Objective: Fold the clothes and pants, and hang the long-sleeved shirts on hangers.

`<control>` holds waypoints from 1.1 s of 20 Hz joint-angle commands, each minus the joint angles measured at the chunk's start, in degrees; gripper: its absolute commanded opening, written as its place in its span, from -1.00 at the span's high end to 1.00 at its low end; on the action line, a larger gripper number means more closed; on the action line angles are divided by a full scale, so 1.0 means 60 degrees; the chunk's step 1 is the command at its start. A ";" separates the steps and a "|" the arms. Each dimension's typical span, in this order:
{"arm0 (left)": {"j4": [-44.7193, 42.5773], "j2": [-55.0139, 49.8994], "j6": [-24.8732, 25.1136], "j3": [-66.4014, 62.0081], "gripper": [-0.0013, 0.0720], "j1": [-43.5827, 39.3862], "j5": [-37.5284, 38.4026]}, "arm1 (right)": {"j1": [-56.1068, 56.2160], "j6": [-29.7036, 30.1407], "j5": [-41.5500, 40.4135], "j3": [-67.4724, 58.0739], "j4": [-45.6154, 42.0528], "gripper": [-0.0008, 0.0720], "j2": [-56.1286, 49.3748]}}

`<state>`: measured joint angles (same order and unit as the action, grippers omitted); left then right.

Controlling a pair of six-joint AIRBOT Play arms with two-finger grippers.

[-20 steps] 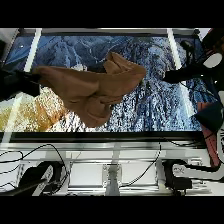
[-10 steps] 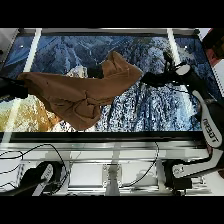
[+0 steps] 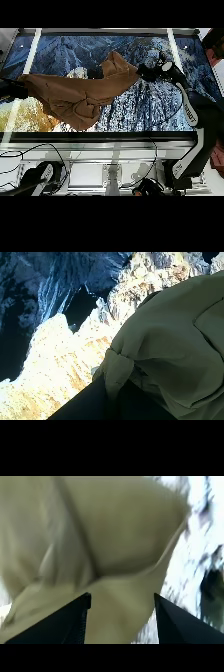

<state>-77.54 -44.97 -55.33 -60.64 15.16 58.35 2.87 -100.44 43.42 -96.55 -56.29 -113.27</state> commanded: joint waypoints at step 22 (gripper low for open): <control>0.0973 -0.0557 -0.0466 0.0401 0.89 0.0007 -0.3632 | -0.0550 -0.0273 0.1858 -0.2816 -0.3020 0.95 0.0189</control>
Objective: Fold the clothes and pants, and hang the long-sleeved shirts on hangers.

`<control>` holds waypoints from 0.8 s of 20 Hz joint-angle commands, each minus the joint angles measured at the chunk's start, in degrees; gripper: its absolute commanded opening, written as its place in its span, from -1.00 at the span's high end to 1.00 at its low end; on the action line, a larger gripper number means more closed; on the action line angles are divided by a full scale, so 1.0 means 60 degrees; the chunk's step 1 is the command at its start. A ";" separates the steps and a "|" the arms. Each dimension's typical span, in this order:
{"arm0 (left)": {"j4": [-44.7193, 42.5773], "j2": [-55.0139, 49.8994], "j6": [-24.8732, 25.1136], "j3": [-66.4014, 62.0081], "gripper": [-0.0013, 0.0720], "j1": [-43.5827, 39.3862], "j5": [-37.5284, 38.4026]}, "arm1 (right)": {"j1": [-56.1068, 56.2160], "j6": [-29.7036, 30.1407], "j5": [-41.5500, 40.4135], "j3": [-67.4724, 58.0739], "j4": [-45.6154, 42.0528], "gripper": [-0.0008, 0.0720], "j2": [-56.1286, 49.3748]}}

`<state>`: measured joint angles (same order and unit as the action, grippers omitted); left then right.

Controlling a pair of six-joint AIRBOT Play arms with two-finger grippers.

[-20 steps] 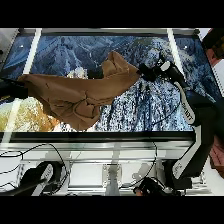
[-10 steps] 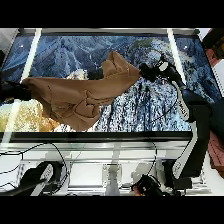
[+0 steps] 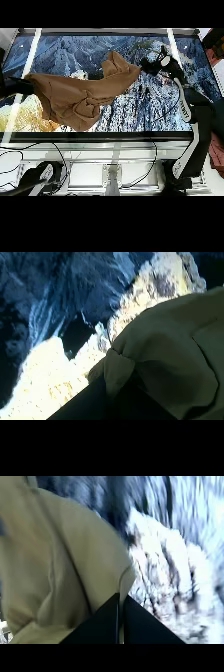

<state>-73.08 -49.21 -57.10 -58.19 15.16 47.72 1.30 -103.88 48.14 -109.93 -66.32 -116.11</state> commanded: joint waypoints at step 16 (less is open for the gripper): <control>0.0182 0.4608 -0.0164 -0.0004 0.89 0.0011 -0.5861 | -0.1341 0.3268 0.5268 -0.1031 -0.3147 0.95 0.8233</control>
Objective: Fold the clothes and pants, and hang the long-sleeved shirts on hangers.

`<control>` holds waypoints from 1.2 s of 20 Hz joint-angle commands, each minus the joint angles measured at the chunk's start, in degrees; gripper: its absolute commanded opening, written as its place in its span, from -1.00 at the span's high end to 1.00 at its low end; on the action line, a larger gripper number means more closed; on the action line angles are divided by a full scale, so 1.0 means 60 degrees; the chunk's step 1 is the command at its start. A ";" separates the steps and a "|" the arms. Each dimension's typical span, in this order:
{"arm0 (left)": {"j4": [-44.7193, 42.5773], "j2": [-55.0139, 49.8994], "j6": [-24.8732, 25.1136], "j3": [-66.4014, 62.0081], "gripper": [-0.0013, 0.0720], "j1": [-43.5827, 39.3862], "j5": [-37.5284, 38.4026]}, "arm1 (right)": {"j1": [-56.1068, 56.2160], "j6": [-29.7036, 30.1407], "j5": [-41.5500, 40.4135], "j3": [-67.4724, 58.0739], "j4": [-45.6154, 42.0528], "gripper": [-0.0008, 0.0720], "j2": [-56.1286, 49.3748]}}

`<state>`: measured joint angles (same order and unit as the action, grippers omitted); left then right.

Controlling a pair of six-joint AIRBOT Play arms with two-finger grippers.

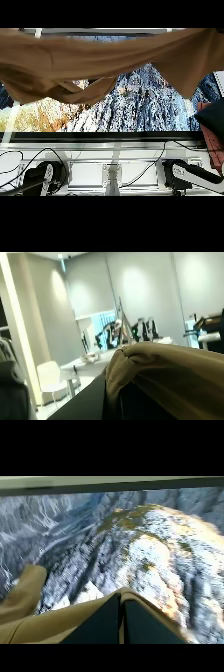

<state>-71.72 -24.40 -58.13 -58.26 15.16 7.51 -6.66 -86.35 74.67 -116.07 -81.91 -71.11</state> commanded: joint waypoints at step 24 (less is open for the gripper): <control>0.0350 -1.0943 0.0004 0.0004 0.50 -0.1585 -0.6492 | -0.0015 -0.1075 -0.7737 0.1173 0.0044 -0.78 -0.6896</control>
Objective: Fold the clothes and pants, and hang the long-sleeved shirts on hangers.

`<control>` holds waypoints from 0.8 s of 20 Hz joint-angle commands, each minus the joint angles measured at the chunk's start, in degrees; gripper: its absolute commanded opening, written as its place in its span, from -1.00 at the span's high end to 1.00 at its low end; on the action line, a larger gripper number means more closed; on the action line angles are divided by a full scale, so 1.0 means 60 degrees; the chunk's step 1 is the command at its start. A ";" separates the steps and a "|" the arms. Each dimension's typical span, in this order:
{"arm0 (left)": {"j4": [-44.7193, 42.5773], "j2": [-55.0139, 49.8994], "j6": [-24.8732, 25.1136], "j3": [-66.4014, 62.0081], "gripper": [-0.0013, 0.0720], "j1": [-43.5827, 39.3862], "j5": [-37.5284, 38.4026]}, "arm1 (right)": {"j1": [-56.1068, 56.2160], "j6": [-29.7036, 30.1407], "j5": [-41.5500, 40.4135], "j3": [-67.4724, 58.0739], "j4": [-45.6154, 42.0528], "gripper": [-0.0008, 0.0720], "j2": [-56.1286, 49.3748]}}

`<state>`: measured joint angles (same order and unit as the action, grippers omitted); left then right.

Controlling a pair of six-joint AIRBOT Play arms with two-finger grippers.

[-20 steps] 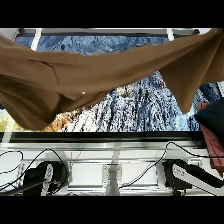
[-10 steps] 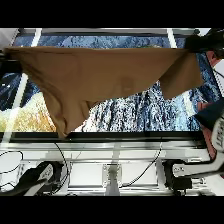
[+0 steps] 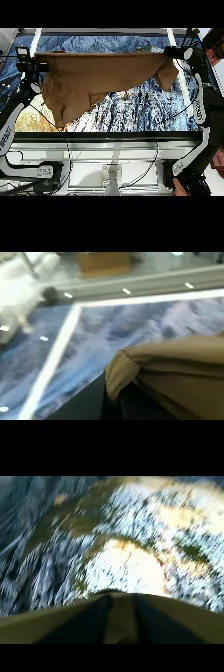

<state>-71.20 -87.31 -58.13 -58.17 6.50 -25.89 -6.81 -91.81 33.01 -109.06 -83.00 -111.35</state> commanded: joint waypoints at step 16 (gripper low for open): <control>0.2954 0.3238 -0.0423 -0.0106 -0.66 0.5468 1.2178 | 0.0011 0.1417 0.7140 0.0015 0.0186 -0.83 0.0481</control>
<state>-54.26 -70.41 -58.63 -58.85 32.27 27.33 -6.83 -88.88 64.73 -109.03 -82.54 -108.66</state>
